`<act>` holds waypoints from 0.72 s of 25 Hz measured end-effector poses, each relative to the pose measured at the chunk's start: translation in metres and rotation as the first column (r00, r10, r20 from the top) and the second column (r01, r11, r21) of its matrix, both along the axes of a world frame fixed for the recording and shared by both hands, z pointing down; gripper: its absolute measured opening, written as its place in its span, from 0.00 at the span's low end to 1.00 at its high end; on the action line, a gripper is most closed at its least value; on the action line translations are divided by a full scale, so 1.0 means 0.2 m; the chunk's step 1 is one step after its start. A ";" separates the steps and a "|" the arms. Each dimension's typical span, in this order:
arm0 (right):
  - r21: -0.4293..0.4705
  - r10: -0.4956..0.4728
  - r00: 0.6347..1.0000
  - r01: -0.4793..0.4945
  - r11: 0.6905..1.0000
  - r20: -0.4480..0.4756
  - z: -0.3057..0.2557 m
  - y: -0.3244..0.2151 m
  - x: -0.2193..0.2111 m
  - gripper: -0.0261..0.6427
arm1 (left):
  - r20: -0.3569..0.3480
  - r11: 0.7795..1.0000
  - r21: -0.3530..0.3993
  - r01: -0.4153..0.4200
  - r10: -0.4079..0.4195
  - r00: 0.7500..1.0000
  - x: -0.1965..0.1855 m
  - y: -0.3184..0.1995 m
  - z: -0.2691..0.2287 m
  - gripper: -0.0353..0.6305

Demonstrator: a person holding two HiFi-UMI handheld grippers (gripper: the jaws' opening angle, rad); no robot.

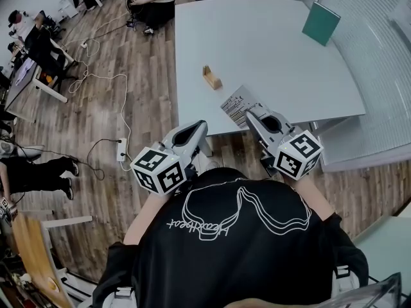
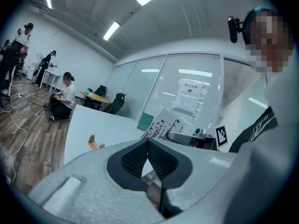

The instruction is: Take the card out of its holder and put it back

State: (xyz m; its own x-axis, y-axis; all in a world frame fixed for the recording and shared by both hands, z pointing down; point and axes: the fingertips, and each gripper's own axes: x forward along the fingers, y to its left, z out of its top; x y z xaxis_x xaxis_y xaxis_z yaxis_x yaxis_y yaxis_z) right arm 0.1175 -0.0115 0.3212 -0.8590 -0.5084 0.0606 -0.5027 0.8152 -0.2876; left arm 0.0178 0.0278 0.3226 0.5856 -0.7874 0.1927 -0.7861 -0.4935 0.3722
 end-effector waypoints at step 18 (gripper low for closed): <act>-0.032 0.066 0.998 -0.066 0.997 -0.005 0.01 -0.29 -0.13 0.07 | -0.012 0.997 -0.058 -0.055 0.055 0.998 -0.13 -0.29 0.05 0.07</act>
State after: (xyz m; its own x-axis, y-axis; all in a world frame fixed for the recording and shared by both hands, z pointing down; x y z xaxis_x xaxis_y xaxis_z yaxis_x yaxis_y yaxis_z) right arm 0.0920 -0.0704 0.3232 -0.8233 -0.5618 0.0806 -0.5563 0.7706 -0.3108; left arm -0.0091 -0.0302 0.3329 0.6298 -0.7415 0.2314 -0.7544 -0.5130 0.4096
